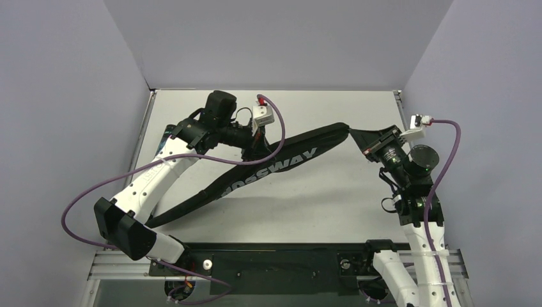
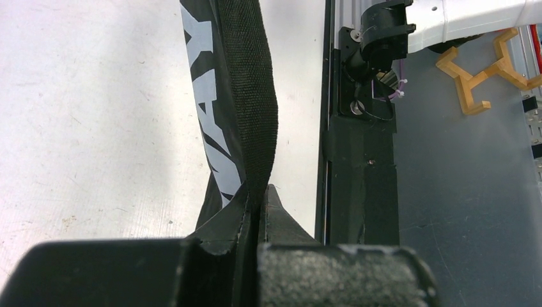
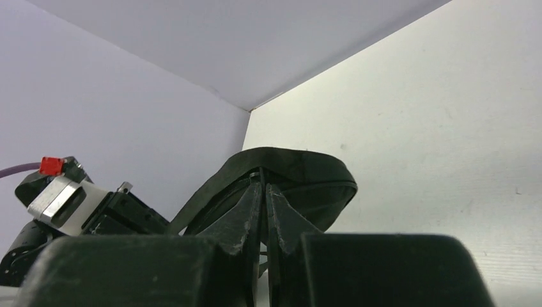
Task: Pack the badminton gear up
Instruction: Zip the racket bag at the center of the board, then place the racket bag at the center of the board.
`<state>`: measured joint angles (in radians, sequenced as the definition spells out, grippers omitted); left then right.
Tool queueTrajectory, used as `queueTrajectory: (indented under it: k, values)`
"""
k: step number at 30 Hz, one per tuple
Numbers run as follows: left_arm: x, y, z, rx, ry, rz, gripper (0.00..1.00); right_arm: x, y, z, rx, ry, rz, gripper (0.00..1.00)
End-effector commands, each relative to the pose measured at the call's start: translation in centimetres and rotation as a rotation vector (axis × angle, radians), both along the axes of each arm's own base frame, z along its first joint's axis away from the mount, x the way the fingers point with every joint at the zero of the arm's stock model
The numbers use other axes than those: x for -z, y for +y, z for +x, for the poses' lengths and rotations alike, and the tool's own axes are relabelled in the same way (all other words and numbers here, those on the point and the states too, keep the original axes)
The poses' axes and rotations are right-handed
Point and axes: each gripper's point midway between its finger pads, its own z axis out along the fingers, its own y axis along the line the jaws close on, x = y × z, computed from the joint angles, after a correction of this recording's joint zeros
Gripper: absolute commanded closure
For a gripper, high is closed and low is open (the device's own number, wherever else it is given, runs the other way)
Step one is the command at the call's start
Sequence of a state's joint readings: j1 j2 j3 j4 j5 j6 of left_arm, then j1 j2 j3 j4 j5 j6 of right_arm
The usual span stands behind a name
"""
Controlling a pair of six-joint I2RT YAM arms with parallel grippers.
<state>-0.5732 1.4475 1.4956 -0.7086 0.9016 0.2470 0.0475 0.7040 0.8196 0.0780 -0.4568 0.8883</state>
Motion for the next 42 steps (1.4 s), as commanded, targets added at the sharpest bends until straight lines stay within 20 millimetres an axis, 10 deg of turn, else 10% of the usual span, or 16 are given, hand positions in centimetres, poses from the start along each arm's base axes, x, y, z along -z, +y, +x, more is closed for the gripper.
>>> queueTrajectory:
  k: [1,16,21,24,31,42]
  values:
    - [-2.8,0.2,-1.1,0.039,-0.065,-0.071,1.00,-1.3,-1.8,0.2,0.074,-0.019,-0.027,1.00]
    - [-1.5,-2.5,1.6,0.031,0.016,-0.009,1.00,5.1,-5.5,-0.3,0.227,0.224,-0.179,1.00]
    - [1.0,-6.8,4.8,0.110,0.041,0.096,1.00,4.5,-8.3,-2.0,0.371,0.240,-0.258,0.56]
    - [0.3,-9.4,6.8,0.129,0.054,0.067,1.00,4.0,-9.6,-3.1,0.447,0.233,-0.273,0.46]
    - [6.9,-13.9,11.2,0.175,0.007,0.102,1.00,2.8,-11.4,-4.8,0.556,0.197,-0.270,0.41]
    - [17.5,-15.5,16.3,0.104,-0.202,0.257,1.00,3.5,-11.1,-4.6,0.548,0.199,-0.243,0.41]
